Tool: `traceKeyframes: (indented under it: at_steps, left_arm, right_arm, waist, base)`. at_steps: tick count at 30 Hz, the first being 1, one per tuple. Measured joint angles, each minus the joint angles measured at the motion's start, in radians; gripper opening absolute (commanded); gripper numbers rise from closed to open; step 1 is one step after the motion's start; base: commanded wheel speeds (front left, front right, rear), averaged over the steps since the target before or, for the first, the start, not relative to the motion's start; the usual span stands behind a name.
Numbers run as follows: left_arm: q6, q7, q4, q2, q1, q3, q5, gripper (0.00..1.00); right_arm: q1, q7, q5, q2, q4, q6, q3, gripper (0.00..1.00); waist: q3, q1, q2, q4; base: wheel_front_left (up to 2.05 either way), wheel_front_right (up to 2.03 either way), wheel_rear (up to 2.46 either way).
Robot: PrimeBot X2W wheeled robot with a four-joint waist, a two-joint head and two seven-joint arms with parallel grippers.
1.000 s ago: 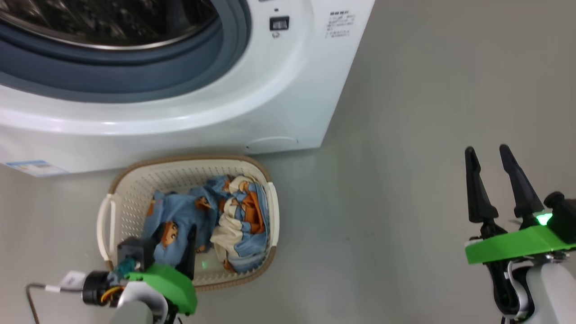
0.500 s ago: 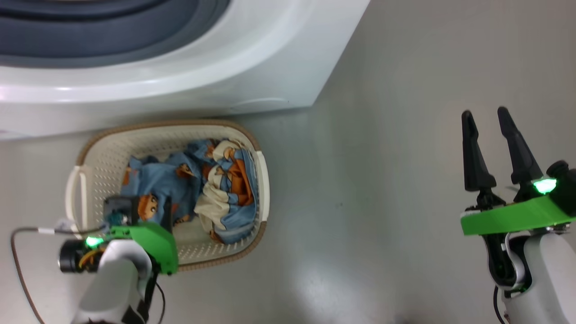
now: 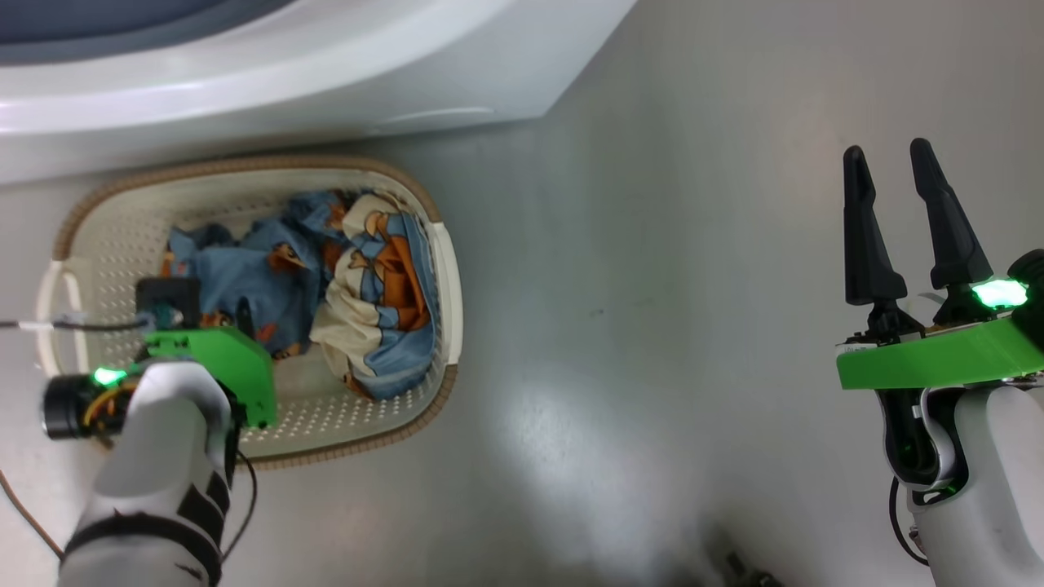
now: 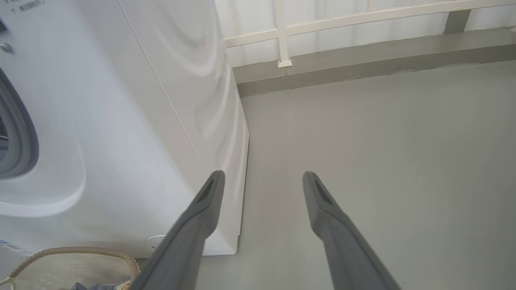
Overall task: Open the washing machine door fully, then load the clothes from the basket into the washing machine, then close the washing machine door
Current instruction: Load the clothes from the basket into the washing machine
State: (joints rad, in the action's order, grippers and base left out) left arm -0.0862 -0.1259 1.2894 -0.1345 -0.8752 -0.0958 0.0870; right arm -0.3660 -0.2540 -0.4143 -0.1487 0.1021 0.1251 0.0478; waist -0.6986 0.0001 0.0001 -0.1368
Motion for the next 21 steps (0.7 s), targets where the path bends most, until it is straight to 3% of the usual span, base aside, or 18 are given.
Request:
traceKeyframes:
  at_steps: [8, 21]
  left_arm:
    - [-0.056, 0.059, 0.005, -0.027, -0.060, 0.002, 0.011, 1.00]
    - [-0.034, 0.149, 0.007, -0.042, -0.093, 0.018, 0.062, 1.00]
  right_arm:
    - [-0.026, 0.000, -0.008, 0.000, -0.019, 0.000, 0.002, 1.00]
    - [-0.046, 0.000, -0.008, -0.001, -0.036, 0.000, 0.011, 1.00]
  waist:
    - [-0.070, -0.0001, 0.0000, -0.013]
    - [-0.129, -0.0001, -0.0001, -0.022]
  base:
    - [0.00, 0.00, 0.00]
    - [0.00, 0.00, 0.00]
